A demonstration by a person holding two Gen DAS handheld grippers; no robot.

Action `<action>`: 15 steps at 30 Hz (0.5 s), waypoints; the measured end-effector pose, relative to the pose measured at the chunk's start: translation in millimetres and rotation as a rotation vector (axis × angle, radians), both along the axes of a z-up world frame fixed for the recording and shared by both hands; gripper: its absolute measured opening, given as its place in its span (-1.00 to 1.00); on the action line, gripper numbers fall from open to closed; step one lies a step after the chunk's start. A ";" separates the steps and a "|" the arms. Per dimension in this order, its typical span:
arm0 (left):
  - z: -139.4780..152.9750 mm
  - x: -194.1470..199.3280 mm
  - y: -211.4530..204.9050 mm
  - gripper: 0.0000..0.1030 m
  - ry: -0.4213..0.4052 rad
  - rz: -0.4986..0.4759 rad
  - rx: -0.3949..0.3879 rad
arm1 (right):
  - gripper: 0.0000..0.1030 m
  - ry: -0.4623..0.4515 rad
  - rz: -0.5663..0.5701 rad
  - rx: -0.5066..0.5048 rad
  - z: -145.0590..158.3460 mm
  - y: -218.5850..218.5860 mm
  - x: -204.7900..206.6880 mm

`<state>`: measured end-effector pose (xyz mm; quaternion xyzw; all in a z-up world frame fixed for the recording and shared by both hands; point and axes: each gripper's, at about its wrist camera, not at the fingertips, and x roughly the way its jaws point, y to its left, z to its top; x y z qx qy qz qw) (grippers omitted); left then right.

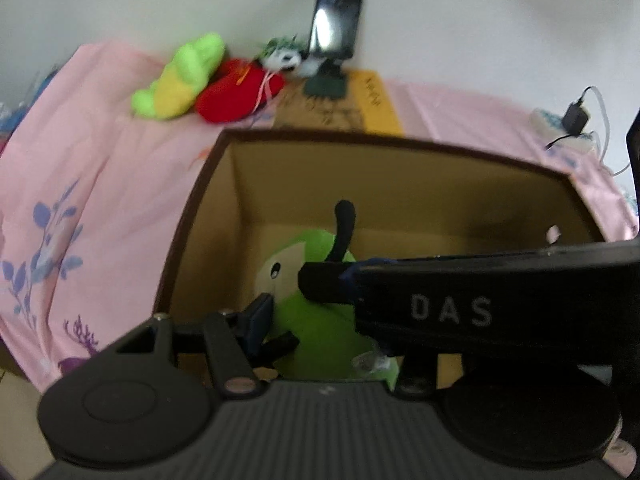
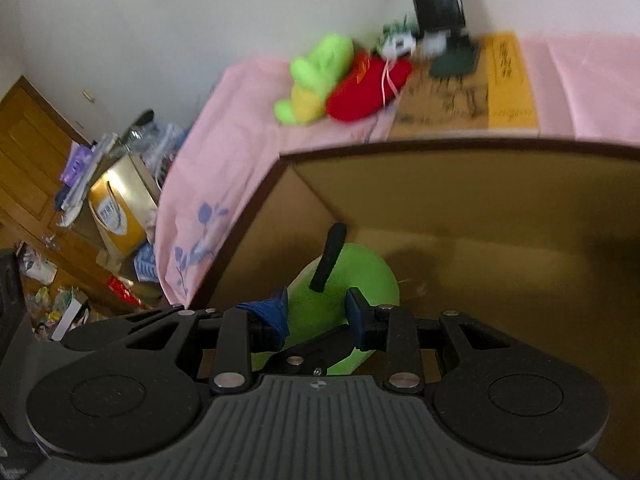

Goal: Organize soft objects
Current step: 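Carry the green plush into the cardboard box and open both grippers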

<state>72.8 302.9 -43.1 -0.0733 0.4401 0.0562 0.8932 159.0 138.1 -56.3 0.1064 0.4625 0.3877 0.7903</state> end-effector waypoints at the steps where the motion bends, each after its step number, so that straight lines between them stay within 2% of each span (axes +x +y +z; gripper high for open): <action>1: -1.9 -0.4 1.3 -0.04 0.005 0.006 0.003 | -0.70 0.020 0.000 -0.001 -2.1 2.6 0.5; 8: -2.7 -6.7 -1.3 0.03 0.037 0.003 0.017 | -0.62 0.062 0.027 -0.001 -2.9 8.4 0.4; 15: 5.7 -31.7 -13.2 0.17 0.046 -0.005 0.035 | -0.62 0.162 0.017 0.044 -7.1 -3.5 -9.0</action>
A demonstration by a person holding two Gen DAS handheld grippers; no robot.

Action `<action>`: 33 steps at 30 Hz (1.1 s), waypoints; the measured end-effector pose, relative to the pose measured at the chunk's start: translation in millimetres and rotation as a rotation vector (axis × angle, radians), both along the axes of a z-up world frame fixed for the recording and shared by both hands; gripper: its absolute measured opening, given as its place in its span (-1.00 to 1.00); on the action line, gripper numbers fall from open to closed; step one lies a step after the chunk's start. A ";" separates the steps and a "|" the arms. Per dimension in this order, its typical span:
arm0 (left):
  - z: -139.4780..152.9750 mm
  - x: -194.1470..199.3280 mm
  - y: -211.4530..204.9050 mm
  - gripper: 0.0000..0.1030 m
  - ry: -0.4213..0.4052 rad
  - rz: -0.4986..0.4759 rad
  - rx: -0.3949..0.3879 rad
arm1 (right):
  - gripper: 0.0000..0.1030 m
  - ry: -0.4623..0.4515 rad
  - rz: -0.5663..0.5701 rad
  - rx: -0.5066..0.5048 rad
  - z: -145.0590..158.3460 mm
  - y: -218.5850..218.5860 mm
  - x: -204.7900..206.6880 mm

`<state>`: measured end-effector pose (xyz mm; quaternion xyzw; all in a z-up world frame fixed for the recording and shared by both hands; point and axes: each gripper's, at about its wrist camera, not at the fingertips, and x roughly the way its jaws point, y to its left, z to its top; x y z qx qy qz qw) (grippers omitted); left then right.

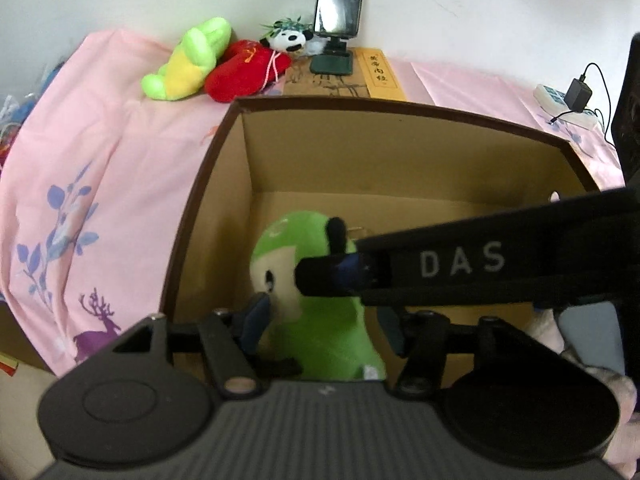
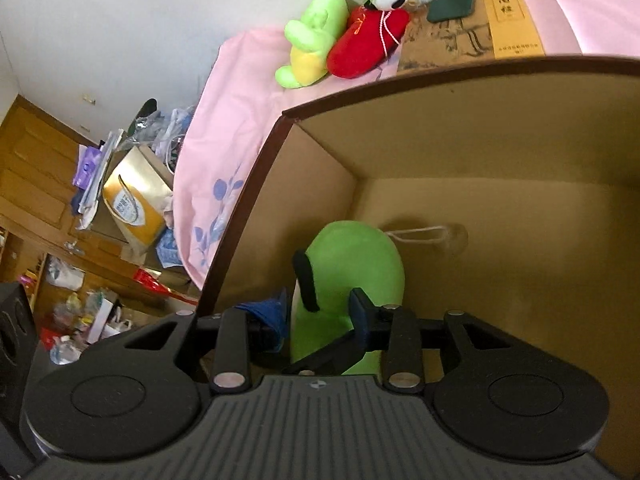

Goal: Organize soft objects
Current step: 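Carry the green plush into the cardboard box and open both grippers, then move both grippers back to the pile toward the light teal cloth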

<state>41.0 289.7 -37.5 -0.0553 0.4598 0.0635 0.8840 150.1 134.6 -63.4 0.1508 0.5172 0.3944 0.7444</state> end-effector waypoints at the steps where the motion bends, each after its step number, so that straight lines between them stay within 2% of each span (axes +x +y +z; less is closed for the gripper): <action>1: 2.4 -3.9 -2.0 0.18 -0.004 -0.003 0.010 | -0.62 0.002 -0.004 0.005 0.7 -2.7 -3.4; 8: 22.1 -19.5 -11.3 0.20 -0.032 0.002 0.076 | -0.61 -0.007 -0.019 0.062 14.2 -18.9 -21.9; 11: 32.7 -28.0 -19.1 0.20 -0.051 0.017 0.071 | -0.61 -0.026 -0.019 0.095 23.5 -29.9 -30.4; 17: 51.1 -42.8 -62.7 0.20 -0.105 -0.006 0.086 | -0.61 -0.106 -0.025 0.116 43.3 -65.5 -47.5; 21: 58.6 -45.6 -100.2 0.20 -0.125 -0.040 0.069 | -0.60 -0.139 -0.053 0.125 51.0 -104.0 -57.2; 26: 64.8 -45.8 -151.9 0.20 -0.155 -0.114 0.030 | -0.60 -0.135 -0.126 0.155 54.2 -167.3 -66.0; 33: 54.0 -46.3 -232.4 0.20 -0.157 -0.250 -0.009 | -0.60 -0.146 -0.254 0.109 45.9 -255.3 -79.7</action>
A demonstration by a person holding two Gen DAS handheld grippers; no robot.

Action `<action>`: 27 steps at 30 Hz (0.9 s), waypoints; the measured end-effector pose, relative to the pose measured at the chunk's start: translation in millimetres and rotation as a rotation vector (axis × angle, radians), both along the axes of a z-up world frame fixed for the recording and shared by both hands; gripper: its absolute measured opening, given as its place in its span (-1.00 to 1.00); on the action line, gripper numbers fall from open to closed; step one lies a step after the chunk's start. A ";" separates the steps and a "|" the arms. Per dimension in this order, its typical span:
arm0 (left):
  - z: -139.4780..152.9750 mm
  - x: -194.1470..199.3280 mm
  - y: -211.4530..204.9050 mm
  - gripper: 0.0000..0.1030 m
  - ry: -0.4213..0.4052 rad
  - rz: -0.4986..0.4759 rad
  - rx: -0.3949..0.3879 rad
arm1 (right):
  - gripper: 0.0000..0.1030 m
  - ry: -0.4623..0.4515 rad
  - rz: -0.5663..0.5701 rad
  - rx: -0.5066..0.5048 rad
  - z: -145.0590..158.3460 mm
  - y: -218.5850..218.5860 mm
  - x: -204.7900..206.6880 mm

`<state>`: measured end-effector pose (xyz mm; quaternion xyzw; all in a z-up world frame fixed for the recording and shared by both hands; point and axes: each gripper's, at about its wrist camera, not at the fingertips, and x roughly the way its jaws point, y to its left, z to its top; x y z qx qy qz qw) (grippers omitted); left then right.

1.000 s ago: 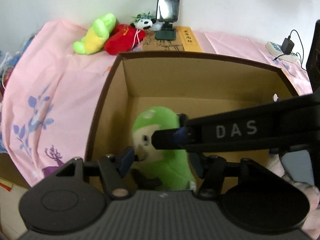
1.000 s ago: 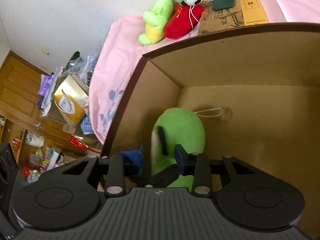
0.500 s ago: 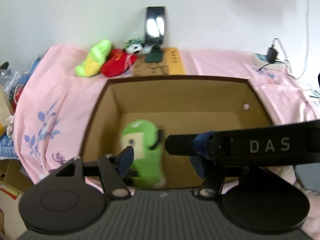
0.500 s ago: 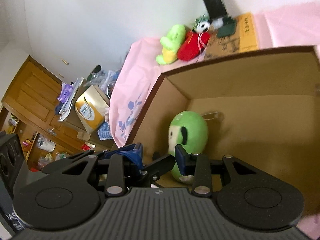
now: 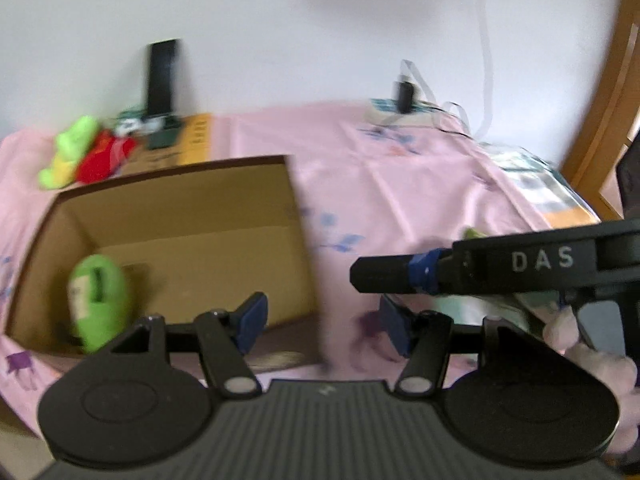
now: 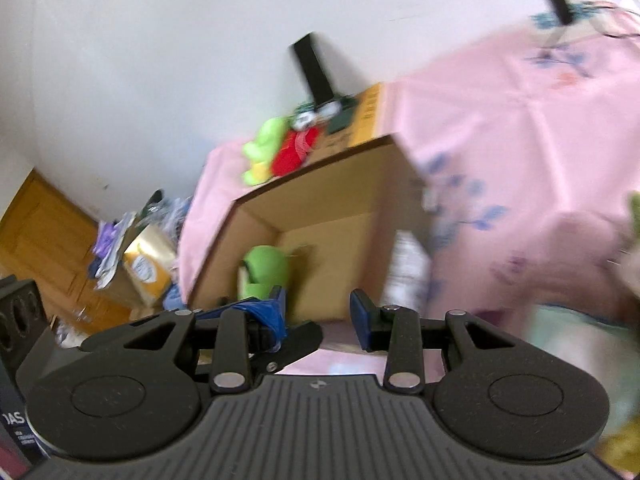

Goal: Organize soft objects
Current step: 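Move both grippers back to the pile toward the light teal cloth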

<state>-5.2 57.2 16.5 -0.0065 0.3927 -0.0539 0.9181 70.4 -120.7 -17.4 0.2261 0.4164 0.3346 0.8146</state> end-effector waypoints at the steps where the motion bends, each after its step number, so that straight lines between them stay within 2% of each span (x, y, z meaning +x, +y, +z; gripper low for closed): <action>1: -2.6 -1.4 -10.6 0.20 0.003 -0.020 0.001 | -0.60 0.010 -0.019 -0.005 -3.2 -12.5 -1.7; 6: -20.3 0.6 -62.7 0.20 0.048 -0.122 -0.013 | -0.60 0.068 -0.122 -0.029 -21.5 -69.5 -8.9; 11: -38.6 -0.5 -102.9 0.21 0.096 -0.207 -0.010 | -0.61 0.049 -0.202 -0.084 -30.3 -115.5 -19.4; 17: -46.9 3.0 -128.8 0.22 0.110 -0.264 -0.018 | -0.61 0.075 -0.290 -0.111 -46.0 -162.5 -25.5; 19: -52.0 5.9 -131.2 0.22 0.123 -0.263 -0.004 | -0.61 0.102 -0.307 -0.084 -51.4 -175.2 -24.6; 23: -65.0 13.1 -125.0 0.24 0.161 -0.234 -0.012 | -0.62 0.091 -0.263 -0.019 -47.6 -183.0 -26.2; 27: -84.4 26.5 -112.1 0.25 0.234 -0.179 -0.079 | -0.62 0.073 -0.162 0.030 -42.5 -168.3 -19.2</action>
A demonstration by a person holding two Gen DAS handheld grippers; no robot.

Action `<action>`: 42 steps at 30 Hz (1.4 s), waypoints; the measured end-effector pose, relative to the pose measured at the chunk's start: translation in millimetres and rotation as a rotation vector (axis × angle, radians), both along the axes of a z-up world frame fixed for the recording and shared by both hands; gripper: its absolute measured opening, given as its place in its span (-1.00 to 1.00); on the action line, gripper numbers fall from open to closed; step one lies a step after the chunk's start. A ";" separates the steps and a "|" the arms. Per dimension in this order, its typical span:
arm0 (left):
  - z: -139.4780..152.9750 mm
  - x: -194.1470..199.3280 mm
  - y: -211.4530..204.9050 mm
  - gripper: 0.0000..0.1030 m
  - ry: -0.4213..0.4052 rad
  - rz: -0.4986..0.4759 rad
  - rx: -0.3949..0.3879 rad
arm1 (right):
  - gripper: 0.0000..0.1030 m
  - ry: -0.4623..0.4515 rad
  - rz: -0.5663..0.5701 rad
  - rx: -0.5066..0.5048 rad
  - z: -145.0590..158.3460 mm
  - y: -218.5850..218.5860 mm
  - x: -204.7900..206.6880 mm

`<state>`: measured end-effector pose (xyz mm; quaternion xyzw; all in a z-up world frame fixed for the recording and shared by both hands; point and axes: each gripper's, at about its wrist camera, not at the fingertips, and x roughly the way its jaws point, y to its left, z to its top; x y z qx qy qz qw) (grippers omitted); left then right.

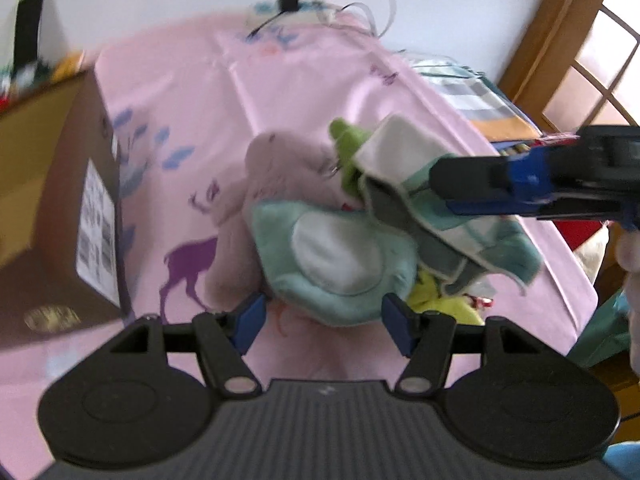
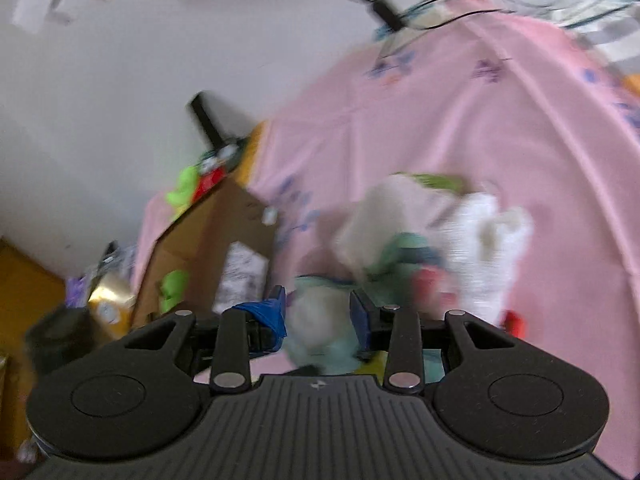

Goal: Organize soft objects
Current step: 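Move both grippers back to the pile toward the light teal cloth, then grasp the light teal cloth with both grippers and lift it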

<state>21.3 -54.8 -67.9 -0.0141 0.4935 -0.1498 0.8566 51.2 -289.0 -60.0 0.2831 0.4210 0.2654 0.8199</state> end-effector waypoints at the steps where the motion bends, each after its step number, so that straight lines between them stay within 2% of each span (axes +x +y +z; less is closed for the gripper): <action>1: -3.5 2.7 2.6 0.25 0.012 0.011 -0.021 | -0.62 -0.003 0.021 -0.004 0.7 5.2 1.7; 3: -6.2 5.7 7.5 0.20 0.019 0.031 -0.082 | -0.62 -0.006 0.066 -0.028 -1.3 19.1 7.7; 4: -6.5 6.5 8.7 0.03 0.013 0.030 -0.114 | -0.62 -0.002 0.084 -0.040 -3.8 24.5 10.7; 5: -6.7 7.3 8.2 -0.06 0.010 0.028 -0.132 | -0.61 0.008 0.094 -0.051 -7.7 29.6 14.3; 6: -6.6 8.2 7.6 -0.12 0.008 0.029 -0.134 | -0.61 0.025 0.100 -0.057 -12.4 33.7 18.4; 9: -4.3 8.5 6.2 -0.48 -0.011 0.022 -0.132 | -0.61 0.091 0.109 -0.058 -26.2 40.6 28.3; 12: 3.2 6.1 3.4 -0.69 -0.049 0.005 -0.095 | -0.66 0.129 0.130 -0.052 -33.8 43.4 30.5; 17: 25.4 -5.0 -3.0 -0.71 -0.159 -0.047 -0.010 | -0.67 0.102 0.151 -0.010 -23.2 42.2 28.0; 23: 57.3 -8.8 16.4 -0.72 -0.246 -0.032 -0.055 | -0.68 0.082 0.133 0.103 -1.7 41.2 27.8; 27: 80.0 -17.7 40.9 -0.73 -0.325 -0.016 -0.058 | -0.68 0.039 0.138 0.156 19.9 61.1 28.4; 32: 97.8 -31.7 98.1 -0.74 -0.387 0.079 -0.088 | -0.68 -0.017 0.202 0.180 43.3 118.4 32.5; 37: 105.0 -44.8 164.8 -0.76 -0.411 0.180 -0.084 | -0.68 -0.090 0.293 0.139 58.0 198.3 36.7; 42: 104.7 -55.7 233.1 -0.79 -0.420 0.276 -0.086 | -0.67 -0.086 0.363 0.161 57.8 270.1 44.9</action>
